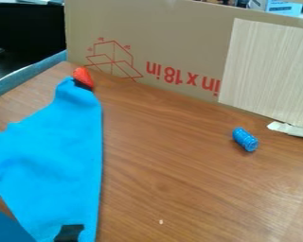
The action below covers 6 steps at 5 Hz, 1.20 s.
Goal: Unfold the cloth from bottom left to the top right
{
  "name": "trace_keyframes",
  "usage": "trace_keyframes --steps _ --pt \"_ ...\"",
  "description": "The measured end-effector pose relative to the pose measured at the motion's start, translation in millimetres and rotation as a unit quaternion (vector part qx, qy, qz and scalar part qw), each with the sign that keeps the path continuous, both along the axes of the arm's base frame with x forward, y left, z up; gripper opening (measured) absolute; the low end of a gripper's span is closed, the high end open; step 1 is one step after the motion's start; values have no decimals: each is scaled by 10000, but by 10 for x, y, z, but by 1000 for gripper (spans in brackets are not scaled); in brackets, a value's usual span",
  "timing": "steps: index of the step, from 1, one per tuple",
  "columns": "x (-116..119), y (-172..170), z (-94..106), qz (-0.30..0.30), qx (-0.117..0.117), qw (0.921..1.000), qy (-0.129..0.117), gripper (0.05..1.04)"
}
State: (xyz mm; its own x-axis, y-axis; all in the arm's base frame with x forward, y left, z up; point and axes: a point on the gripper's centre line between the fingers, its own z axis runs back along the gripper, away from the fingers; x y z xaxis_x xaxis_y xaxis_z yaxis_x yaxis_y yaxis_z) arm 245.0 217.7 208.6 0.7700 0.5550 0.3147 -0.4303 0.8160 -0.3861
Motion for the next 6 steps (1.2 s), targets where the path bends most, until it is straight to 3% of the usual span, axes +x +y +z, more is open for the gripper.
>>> trace_keyframes --steps 1,2,3,4,5,6 --pt "-1 6 -126 0 -146 9998 123 1000" --pt "-117 -44 -377 -132 -131 9990 398 1000" --pt "-267 -71 -671 -100 120 9986 513 1000" --pt "-354 -42 -992 8 448 9979 470 1000" --pt "-427 80 -1208 539 677 9958 312 1000" --pt "-441 173 -1324 1195 559 9906 360 1000"
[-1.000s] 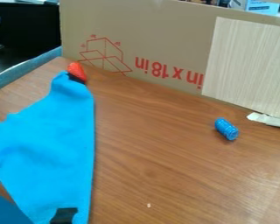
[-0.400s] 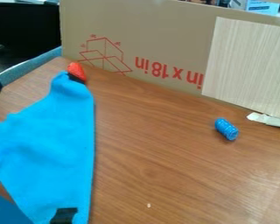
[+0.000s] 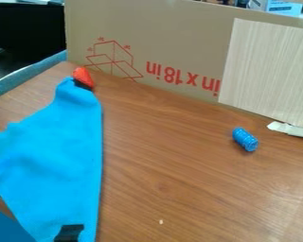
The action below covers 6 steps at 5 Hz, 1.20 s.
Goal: Unfold the cloth from bottom left to the top right
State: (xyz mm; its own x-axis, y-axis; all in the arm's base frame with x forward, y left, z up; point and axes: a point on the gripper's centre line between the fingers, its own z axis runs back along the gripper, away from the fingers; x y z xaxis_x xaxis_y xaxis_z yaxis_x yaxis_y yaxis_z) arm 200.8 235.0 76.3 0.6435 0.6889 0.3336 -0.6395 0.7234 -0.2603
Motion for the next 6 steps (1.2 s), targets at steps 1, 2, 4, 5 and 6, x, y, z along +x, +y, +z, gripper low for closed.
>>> trace_keyframes --steps 1,2,4,5,6 --pt "-76 52 -112 541 1 9983 221 1000" --pt "-84 71 -128 662 126 9971 340 1000" --pt "-91 40 -278 736 141 9960 492 1000" --pt "-55 -29 -352 595 130 9964 585 1000" --pt "-34 -46 -417 567 91 9964 629 950"
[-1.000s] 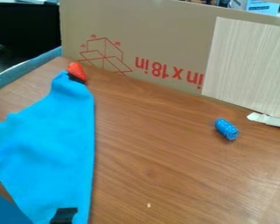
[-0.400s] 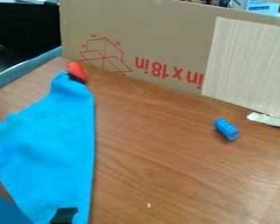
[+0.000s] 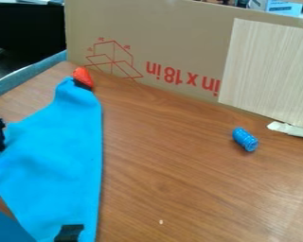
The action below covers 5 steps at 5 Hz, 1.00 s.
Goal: Unfold the cloth from bottom left to the top right
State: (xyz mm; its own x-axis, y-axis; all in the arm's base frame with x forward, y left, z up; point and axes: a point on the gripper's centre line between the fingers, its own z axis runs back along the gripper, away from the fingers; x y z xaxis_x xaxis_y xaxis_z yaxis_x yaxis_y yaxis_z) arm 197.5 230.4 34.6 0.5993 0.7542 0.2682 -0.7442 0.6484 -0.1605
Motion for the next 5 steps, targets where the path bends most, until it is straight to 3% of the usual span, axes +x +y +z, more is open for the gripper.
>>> trace_keyframes --steps 2,3,4,5 --pt "25 0 -29 -140 -95 9999 28 360" --pt "63 -62 7 -397 -275 9988 -61 156" --pt "107 -136 164 -516 -450 9974 -229 67" --pt "187 -302 420 -612 -647 9949 -468 55"
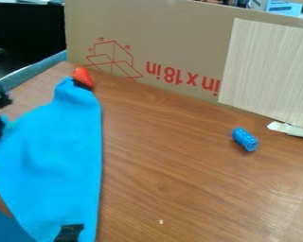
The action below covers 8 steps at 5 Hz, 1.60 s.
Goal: Unfold the cloth from bottom left to the top right
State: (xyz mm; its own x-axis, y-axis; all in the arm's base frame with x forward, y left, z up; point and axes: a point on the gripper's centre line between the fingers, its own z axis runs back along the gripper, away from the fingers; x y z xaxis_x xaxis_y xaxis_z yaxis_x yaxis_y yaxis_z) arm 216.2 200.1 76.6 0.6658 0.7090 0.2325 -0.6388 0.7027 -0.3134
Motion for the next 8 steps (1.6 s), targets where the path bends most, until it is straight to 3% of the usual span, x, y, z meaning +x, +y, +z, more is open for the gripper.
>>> trace_keyframes --steps 1,2,3,4,6,7,8 --pt "161 -365 279 -22 -337 9994 -122 55" --pt "331 -636 294 60 -398 9992 53 55" --pt "546 -940 187 41 -313 9991 266 55" --pt "768 -1207 -57 185 -296 9978 569 55" --pt "1365 -1675 -113 317 -348 9970 614 55" --pt "1589 -1888 18 229 -467 9976 460 55" --pt "1717 -2089 26 19 -506 9980 389 55"
